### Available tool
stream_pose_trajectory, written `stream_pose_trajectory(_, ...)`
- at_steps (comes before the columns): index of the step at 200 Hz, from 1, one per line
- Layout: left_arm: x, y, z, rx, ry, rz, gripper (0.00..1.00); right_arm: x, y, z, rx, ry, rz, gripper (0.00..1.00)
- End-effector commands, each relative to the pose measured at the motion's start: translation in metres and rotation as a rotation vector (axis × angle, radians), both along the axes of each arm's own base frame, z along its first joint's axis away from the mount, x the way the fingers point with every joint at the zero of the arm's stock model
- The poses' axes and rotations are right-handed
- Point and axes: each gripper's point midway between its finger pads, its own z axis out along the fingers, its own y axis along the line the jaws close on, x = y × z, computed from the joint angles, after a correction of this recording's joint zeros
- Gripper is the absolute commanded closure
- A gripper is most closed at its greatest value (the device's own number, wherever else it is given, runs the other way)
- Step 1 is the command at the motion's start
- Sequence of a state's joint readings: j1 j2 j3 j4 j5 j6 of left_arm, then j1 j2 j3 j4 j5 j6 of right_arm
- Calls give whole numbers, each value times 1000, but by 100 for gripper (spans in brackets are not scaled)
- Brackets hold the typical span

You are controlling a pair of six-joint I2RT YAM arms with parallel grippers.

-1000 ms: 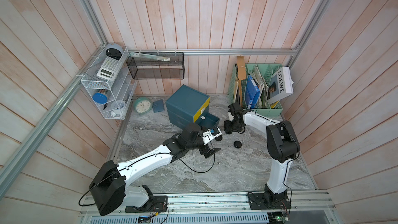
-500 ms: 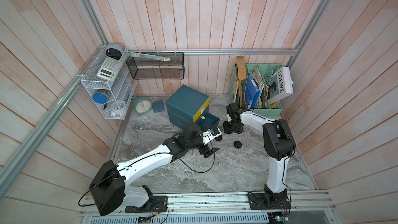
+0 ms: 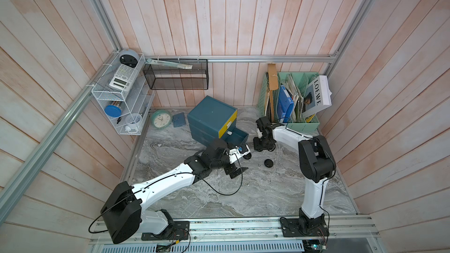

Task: Put the bluetooth earphones in the drawer according to color
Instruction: Pick up the Bluetooth earphone from the center of the board, then place the bluetooth earphone in the drawer.

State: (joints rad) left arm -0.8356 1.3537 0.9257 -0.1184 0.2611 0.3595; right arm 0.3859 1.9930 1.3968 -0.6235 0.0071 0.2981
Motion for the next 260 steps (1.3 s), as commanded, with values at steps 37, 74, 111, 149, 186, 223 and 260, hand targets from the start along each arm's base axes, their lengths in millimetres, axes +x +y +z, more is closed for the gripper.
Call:
stream_pose_trajectory(37,3,3,31,-39,-91,13,0,4,6,56,46,-132,-1,54)
stream_pose_trajectory(74,13,12,49,-87,-106,64,0,3,24,85,102,-195,45,53)
stream_pose_trajectory(111,22,23,67,-143,-156,120,0,1,51,113,154,-269,116,53)
stream_pose_trajectory(149,33,37,77,-174,-179,174,0,3,80,128,216,-304,171,53)
stream_pose_trajectory(186,44,53,87,-191,-194,220,0,3,102,129,253,-297,208,53)
stream_pose_trajectory(223,52,64,93,-215,-203,253,0,2,125,124,295,-281,234,53)
stream_pose_trajectory(260,56,69,94,-212,-207,272,0,3,140,119,347,-261,239,53)
